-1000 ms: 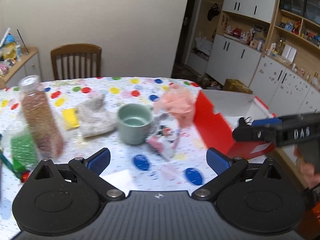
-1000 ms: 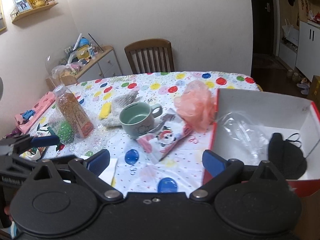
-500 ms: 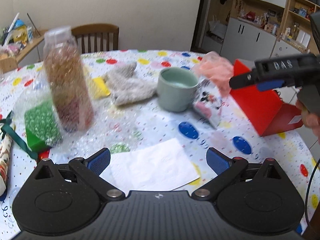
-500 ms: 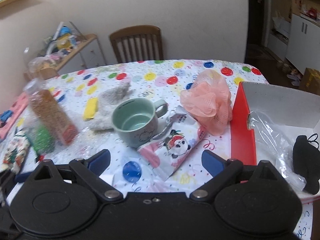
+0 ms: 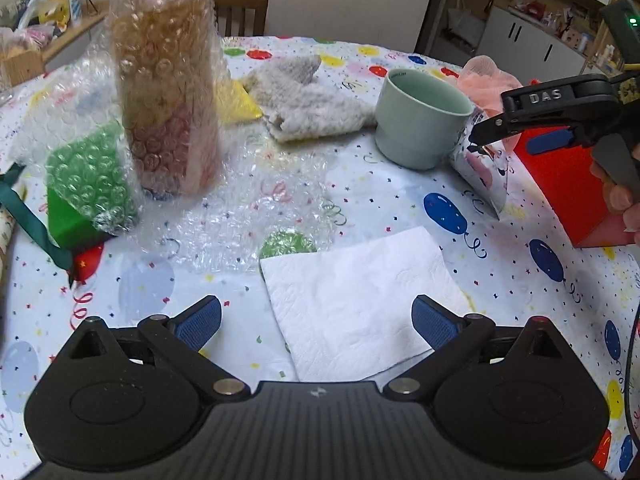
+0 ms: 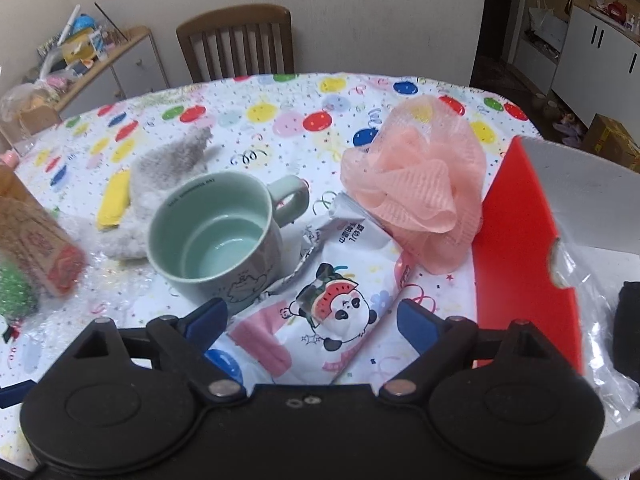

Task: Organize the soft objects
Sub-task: 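Grasp the white tissue with the left tool while the right tool grasps the panda snack packet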

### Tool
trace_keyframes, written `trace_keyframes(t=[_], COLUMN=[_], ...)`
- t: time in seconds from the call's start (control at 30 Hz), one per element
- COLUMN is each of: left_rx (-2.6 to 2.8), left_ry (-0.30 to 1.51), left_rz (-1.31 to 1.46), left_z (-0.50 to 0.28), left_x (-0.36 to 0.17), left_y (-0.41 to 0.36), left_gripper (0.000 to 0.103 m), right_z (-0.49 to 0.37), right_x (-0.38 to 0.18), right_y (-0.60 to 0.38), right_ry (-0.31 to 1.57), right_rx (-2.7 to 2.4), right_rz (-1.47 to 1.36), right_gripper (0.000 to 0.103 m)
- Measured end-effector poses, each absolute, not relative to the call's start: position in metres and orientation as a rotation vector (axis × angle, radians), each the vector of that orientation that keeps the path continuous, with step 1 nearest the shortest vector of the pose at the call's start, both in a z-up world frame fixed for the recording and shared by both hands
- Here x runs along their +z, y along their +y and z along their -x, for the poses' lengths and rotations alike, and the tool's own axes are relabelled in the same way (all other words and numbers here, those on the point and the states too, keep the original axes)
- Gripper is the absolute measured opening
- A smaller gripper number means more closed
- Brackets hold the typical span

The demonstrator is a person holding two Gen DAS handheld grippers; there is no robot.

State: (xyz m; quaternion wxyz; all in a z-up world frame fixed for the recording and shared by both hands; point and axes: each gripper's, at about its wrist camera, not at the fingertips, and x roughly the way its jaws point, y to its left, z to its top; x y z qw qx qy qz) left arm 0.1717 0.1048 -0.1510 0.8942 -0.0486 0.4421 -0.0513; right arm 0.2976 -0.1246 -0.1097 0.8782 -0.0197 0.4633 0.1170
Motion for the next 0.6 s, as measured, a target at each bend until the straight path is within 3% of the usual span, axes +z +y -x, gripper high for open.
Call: trace_keyframes(t=[0.4, 0.6], left_rx=[-0.132, -0.135], left_ry=[0.934, 0.923], left_rz=[0.081, 0.01], left_z=[-0.182, -0.181], left_x=[-0.162, -0.163], left_y=[0.093, 0.081], left_gripper=[0.094, 0.075], right_z=[-0.311, -0.312], right_x=[-0.132, -0.14], right_y=[-0.122, -0.125], right_ry=[1.009, 1.032], right_rx=[0.241, 0.26], right_rz=[0.058, 0.011], right_gripper=[0.091, 0.088])
